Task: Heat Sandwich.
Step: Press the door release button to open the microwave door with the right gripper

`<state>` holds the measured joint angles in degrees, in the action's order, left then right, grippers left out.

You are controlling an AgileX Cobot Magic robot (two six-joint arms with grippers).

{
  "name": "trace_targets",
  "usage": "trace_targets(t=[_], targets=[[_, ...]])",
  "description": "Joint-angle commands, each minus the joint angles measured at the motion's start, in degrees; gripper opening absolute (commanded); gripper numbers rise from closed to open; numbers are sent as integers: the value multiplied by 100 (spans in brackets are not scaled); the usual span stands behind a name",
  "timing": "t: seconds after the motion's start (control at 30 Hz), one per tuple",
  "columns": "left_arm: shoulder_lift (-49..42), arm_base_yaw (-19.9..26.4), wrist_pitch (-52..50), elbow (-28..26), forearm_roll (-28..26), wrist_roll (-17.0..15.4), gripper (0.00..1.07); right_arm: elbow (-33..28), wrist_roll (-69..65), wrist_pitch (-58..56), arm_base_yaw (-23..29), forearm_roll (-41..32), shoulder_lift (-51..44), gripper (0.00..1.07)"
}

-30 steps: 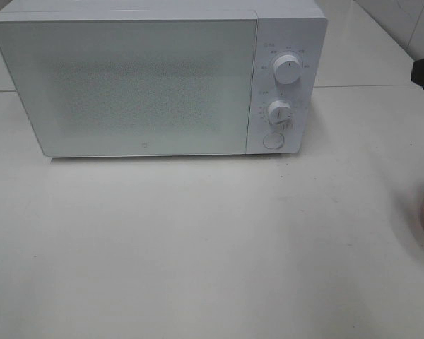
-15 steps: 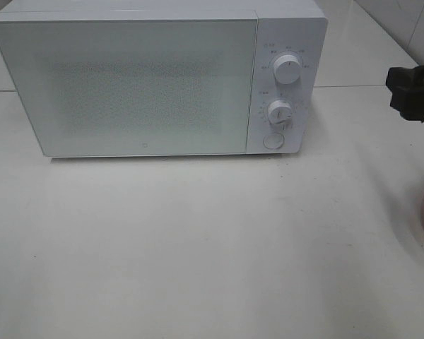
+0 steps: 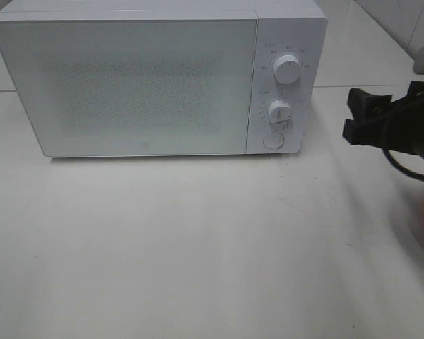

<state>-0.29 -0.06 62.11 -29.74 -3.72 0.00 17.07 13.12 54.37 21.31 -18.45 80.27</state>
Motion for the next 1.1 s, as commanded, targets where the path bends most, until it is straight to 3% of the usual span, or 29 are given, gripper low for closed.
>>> trace_targets(t=[0.03, 0.13, 0.23, 0.47, 0.87, 1.1], targets=[[-97, -6, -80, 11, -17, 0, 96, -23, 355, 544, 636, -670, 332, 74], [-97, -6, -80, 11, -17, 0, 96, -23, 458, 722, 905, -1054, 464, 74], [-97, -6, -80, 11, -17, 0, 96, -23, 590, 1106, 1444, -1948, 722, 74], [-97, -6, -80, 11, -17, 0, 96, -11, 590, 1570, 2286, -2922, 1134, 74], [-97, -6, -80, 11, -17, 0, 96, 315, 596, 1599, 3008, -3541, 1667, 74], [-97, -6, -80, 11, -17, 0, 96, 338, 189, 1421, 3014, -3701, 1788, 74]])
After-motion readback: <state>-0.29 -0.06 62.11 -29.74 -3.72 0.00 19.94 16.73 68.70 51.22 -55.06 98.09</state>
